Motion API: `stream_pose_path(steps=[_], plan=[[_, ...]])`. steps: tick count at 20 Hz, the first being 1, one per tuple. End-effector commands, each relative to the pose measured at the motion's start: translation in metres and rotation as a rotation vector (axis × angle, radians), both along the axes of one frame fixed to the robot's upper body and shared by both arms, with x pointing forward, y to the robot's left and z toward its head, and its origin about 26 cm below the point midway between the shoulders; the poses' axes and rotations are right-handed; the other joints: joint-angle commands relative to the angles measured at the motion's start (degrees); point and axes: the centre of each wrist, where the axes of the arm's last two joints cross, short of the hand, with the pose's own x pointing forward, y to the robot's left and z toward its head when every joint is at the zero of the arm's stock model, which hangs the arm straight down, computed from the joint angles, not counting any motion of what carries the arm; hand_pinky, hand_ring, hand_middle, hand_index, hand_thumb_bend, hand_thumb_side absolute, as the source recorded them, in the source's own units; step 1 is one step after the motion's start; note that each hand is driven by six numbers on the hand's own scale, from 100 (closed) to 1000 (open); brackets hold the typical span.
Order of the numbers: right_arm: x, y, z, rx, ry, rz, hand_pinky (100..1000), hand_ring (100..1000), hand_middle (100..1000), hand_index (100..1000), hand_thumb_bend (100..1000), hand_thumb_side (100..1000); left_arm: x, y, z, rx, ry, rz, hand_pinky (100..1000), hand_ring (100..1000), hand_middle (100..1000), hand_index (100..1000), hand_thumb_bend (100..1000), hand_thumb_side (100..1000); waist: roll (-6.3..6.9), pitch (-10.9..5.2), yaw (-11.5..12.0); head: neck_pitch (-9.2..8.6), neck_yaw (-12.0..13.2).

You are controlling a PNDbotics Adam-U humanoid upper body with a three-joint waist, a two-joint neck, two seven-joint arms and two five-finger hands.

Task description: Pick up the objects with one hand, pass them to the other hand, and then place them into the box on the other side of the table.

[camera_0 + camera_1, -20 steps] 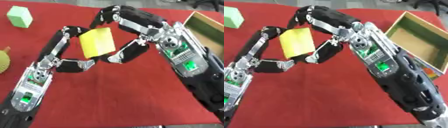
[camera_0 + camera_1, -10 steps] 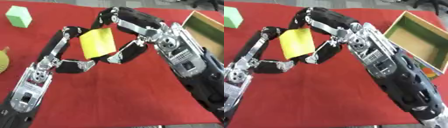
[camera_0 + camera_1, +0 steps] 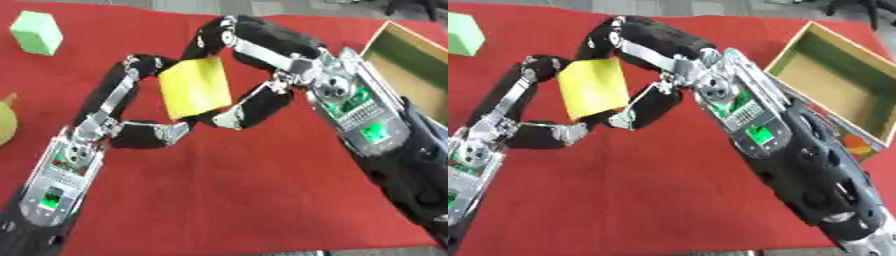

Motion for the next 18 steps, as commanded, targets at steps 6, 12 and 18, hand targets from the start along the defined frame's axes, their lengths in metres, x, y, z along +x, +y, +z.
stream_pose_path(steps=[6,12,18], plan=[[-0.002,-0.006,0.009,0.019,-0.002,0.016,742,688,453,547,416,100,-0.001,0.002,0.007,0.039,-0.037,0.022,772,672,606,778,440,239,0.33,-0.88,-0.11,-0.6,-0.47],[-0.003,-0.011,0.014,0.012,-0.004,0.015,741,685,449,543,415,100,0.0,0.007,0.007,0.129,-0.076,0.069,806,741,687,875,784,292,0.38,-0.93,-0.17,-0.72,-0.66],[-0.005,-0.019,0.016,0.011,-0.003,0.005,736,680,445,539,408,100,0.002,0.015,0.004,0.177,-0.094,0.141,808,748,694,883,852,303,0.49,-1.0,-0.34,-0.77,-0.71]])
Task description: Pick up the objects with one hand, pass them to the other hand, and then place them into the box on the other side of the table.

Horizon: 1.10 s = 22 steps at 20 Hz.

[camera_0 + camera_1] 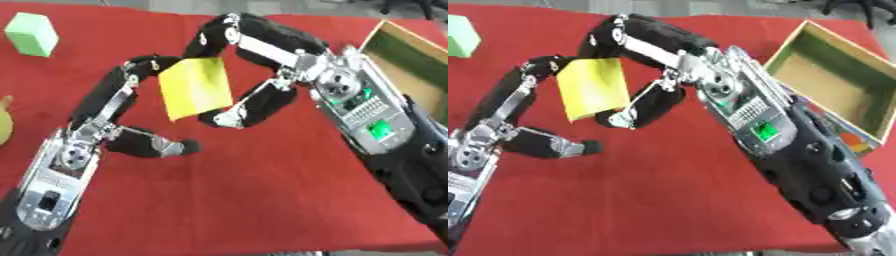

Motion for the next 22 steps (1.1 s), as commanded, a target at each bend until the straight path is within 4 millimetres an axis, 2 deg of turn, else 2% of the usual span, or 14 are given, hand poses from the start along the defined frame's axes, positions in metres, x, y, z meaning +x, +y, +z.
stream_pose_path(steps=[1,6,8,14,19,22], plan=[[-0.004,-0.009,0.011,0.01,-0.029,-0.013,735,679,444,539,407,100,0.002,0.008,0.005,0.016,-0.028,0.059,805,745,691,882,856,314,0.34,-0.99,-0.12,-0.85,-0.19],[-0.006,-0.02,0.013,0.038,-0.024,-0.039,732,679,444,540,405,100,0.002,0.016,0.001,-0.006,-0.023,0.135,799,740,685,879,853,331,0.44,-0.94,-0.26,-0.92,-0.47],[-0.008,-0.032,0.017,0.065,-0.016,-0.067,731,681,448,546,390,100,0.002,0.025,-0.001,-0.018,-0.017,0.176,796,736,680,874,831,342,0.57,-0.94,-0.27,-0.73,-1.27],[-0.008,-0.1,0.041,0.25,0.008,-0.301,733,694,469,574,348,100,-0.001,0.063,0.004,-0.058,-0.036,0.308,787,719,662,859,737,422,1.25,-1.28,-0.17,-0.66,-4.89],[0.018,-0.165,0.037,0.311,0.062,-0.584,734,702,481,589,343,100,-0.009,0.091,0.024,-0.112,-0.101,0.386,783,713,660,846,709,432,2.0,-1.47,0.18,-0.69,-7.29],[0.033,-0.197,0.032,0.334,0.081,-0.709,734,703,483,591,342,100,-0.016,0.108,0.036,-0.139,-0.134,0.426,785,715,664,843,702,438,2.46,-1.41,0.42,-0.76,-8.83]])
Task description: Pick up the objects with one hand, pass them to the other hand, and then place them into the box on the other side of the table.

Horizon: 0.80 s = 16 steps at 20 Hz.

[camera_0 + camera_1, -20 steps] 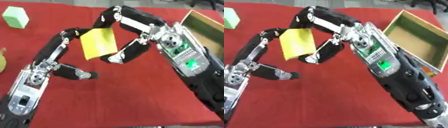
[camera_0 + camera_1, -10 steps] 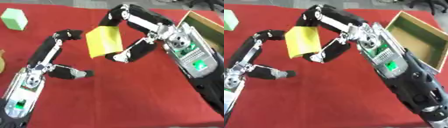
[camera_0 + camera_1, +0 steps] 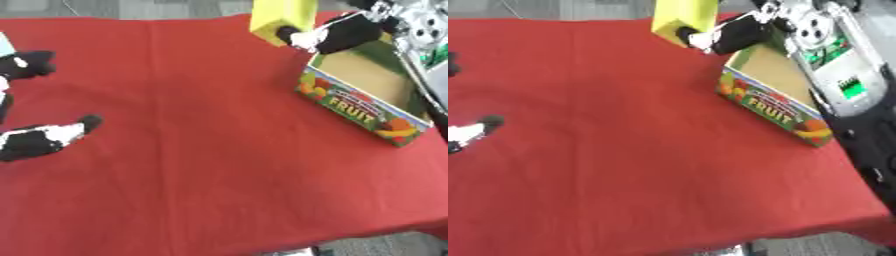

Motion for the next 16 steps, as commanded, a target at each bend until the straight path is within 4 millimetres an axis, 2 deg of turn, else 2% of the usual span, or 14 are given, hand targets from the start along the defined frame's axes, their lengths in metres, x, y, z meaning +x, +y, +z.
stream_pose_path(steps=[1,7,16], plan=[[0.009,-0.037,0.01,0.01,-0.011,-0.131,733,703,483,591,345,100,-0.009,0.02,0.024,-0.006,-0.073,0.044,787,719,671,844,703,439,0.3,-1.33,0.21,-0.41,-1.78],[0.026,-0.081,0.004,-0.005,0.018,-0.293,733,701,487,590,383,100,-0.026,0.043,0.038,-0.044,-0.127,0.114,786,719,673,844,695,436,0.55,-1.08,0.7,-1.59,-4.81],[0.039,-0.134,-0.027,-0.077,0.081,-0.491,734,704,496,594,417,100,-0.034,0.06,0.045,-0.131,-0.158,0.187,786,716,668,844,681,438,0.52,-0.98,1.22,-2.89,-5.27]])
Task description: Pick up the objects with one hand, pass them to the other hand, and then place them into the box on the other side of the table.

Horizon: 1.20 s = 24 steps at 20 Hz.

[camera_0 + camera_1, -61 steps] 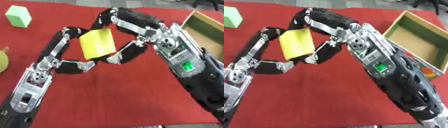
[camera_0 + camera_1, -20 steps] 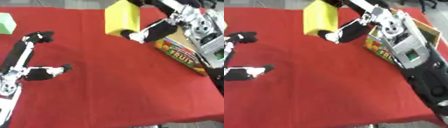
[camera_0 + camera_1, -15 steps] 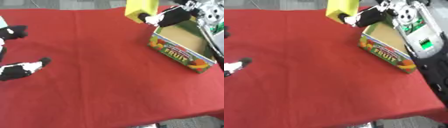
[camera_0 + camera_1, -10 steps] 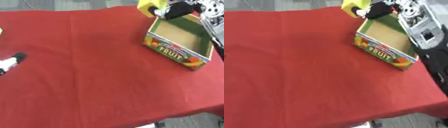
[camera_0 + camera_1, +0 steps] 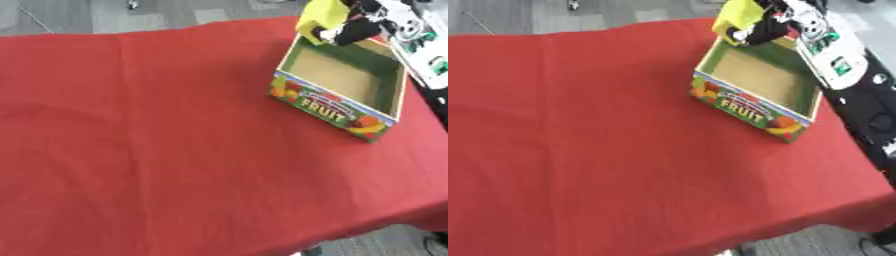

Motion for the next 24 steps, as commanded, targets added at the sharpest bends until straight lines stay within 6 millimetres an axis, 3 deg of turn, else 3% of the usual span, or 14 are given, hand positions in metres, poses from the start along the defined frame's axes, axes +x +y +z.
stream_pose_path(steps=[1,6,7,10,14,18,22,24], plan=[[-0.004,-0.025,0.009,-0.055,-0.013,-0.076,735,705,498,597,416,100,-0.005,0.008,0.014,0.002,-0.047,0.025,786,716,669,845,681,438,0.06,-0.97,0.06,-0.84,-0.08],[-0.004,-0.041,0.0,-0.082,0.009,-0.125,748,735,538,639,417,100,-0.007,0.013,0.016,-0.015,-0.062,0.048,785,716,667,844,681,439,0.21,-0.94,0.07,-0.63,0.3],[-0.004,-0.043,0.0,-0.089,0.013,-0.13,757,757,584,679,426,100,-0.007,0.013,0.016,-0.017,-0.063,0.051,785,716,667,844,680,440,0.23,-0.94,0.06,-0.6,0.32],[-0.005,-0.046,-0.004,-0.132,0.032,-0.139,816,862,784,825,459,231,-0.007,0.014,0.015,-0.021,-0.063,0.058,786,717,668,845,679,444,0.3,-0.96,0.03,-0.41,0.39],[-0.005,-0.052,-0.006,-0.191,0.07,-0.143,877,963,884,893,454,252,-0.007,0.015,0.014,-0.022,-0.06,0.063,786,717,668,846,680,448,0.32,-0.96,-0.05,-0.32,0.63],[-0.005,-0.056,-0.007,-0.221,0.084,-0.167,901,984,900,930,468,258,-0.007,0.016,0.013,-0.023,-0.058,0.069,786,718,669,846,683,448,0.34,-0.94,-0.07,-0.22,0.89],[-0.005,-0.058,-0.006,-0.233,0.081,-0.194,906,981,896,941,399,109,-0.008,0.016,0.012,-0.024,-0.058,0.072,786,718,668,846,683,447,0.36,-0.94,-0.05,-0.24,1.07],[-0.005,-0.059,-0.005,-0.233,0.077,-0.202,896,975,889,937,405,127,-0.008,0.016,0.012,-0.025,-0.057,0.074,786,718,668,846,681,447,0.37,-0.95,-0.05,-0.18,1.26]])
